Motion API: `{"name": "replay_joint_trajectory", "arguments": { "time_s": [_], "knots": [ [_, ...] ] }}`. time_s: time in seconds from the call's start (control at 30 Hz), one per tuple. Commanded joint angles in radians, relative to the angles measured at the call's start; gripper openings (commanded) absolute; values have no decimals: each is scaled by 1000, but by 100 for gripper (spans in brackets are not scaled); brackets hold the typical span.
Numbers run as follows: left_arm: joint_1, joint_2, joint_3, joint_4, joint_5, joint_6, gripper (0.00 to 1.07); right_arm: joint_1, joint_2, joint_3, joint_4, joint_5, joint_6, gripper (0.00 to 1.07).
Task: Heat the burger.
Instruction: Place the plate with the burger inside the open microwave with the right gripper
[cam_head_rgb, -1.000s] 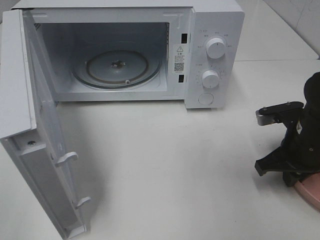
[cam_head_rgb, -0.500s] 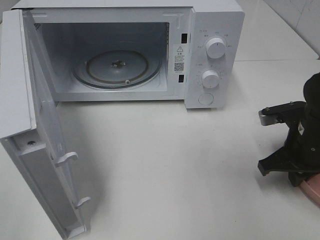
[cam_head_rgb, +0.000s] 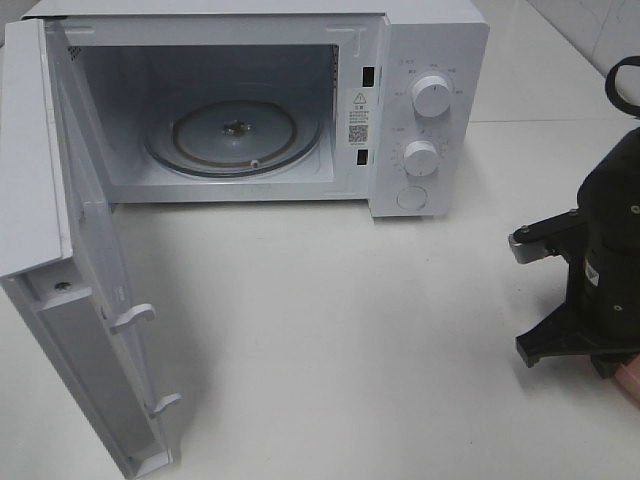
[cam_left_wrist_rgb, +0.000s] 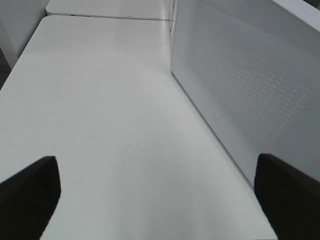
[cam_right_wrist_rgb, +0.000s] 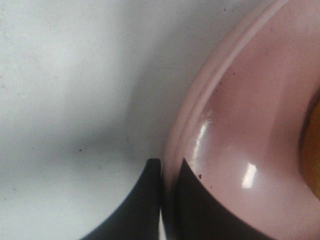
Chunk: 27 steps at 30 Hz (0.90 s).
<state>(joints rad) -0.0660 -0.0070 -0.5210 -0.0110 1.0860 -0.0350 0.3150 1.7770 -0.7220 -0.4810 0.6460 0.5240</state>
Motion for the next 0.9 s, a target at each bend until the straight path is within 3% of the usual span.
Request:
{"name": "replay_joint_trajectory", "arguments": {
  "time_s": [0.03,0.9],
  "knots": [
    [2,-17,3,-6,-15,1,98,26,3,3,-49,22,62,0],
    [2,-17,3,-6,-15,1,98,119,-110,5,-122,167,88,0]
  ]
}}
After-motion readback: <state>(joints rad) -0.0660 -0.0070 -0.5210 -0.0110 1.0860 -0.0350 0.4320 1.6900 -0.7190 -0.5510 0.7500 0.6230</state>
